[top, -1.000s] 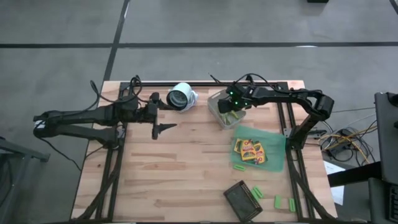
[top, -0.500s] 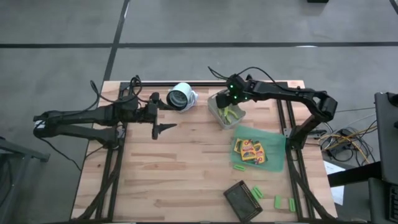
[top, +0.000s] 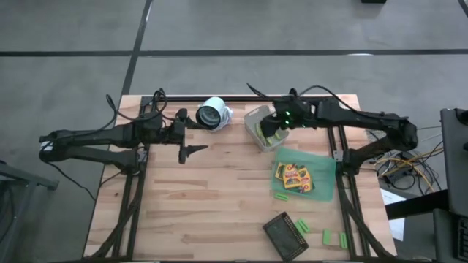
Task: Pick & Place School Supplies
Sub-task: Adjust the green bin on the table
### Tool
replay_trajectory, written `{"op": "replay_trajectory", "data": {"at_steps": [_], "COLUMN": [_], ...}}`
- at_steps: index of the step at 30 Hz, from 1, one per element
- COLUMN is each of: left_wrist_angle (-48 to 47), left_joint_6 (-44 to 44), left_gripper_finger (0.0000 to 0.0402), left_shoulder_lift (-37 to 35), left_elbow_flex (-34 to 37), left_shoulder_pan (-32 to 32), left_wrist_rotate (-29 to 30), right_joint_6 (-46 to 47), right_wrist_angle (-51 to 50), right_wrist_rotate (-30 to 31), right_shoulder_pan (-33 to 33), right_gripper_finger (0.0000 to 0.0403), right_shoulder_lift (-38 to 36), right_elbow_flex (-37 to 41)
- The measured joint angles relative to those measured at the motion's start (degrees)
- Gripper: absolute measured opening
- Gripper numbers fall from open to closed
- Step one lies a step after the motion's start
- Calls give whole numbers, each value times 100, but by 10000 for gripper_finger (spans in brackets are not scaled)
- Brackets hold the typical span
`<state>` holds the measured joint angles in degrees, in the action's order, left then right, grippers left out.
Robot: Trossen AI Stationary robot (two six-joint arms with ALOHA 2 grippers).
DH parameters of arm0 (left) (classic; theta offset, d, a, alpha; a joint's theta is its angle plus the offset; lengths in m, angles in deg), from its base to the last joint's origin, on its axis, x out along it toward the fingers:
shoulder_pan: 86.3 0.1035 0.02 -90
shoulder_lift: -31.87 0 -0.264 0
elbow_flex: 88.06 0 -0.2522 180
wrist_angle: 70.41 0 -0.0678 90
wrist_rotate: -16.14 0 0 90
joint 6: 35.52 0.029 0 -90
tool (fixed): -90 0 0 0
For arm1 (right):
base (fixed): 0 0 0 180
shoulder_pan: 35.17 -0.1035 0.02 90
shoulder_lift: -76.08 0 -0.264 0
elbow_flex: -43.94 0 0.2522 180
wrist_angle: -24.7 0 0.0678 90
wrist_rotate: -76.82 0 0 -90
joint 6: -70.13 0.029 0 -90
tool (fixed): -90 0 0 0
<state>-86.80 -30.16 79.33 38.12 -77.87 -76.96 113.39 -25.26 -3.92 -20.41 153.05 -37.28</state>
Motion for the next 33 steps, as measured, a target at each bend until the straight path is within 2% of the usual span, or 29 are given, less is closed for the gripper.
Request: {"op": "replay_trajectory", "data": {"at_steps": [8, 17, 20, 25, 33], "left_wrist_angle": [0, 0, 0, 0, 0], "left_joint_6": [0, 0, -1, -2, -1], "left_gripper_finger": [328, 328, 328, 328, 328], "left_shoulder_lift": [0, 0, 0, 0, 0], "left_elbow_flex": [0, 0, 0, 0, 0], "left_shoulder_pan": [0, 0, 0, 0, 0], "left_wrist_rotate": [0, 0, 0, 0, 0], "right_joint_6": [972, 2123, 2078, 1027, 1378], "right_wrist_angle": [251, 608, 757, 1083, 1129], "right_wrist_rotate": [19, 687, 770, 778, 901], "right_shoulder_pan": [-1161, -2658, -3079, -3699, -4232], "right_gripper_finger": [134, 134, 134, 134, 134], "right_shoulder_lift": [-697, -725, -708, -643, -638], "right_elbow_flex": [670, 1350, 1550, 1764, 1819]}}
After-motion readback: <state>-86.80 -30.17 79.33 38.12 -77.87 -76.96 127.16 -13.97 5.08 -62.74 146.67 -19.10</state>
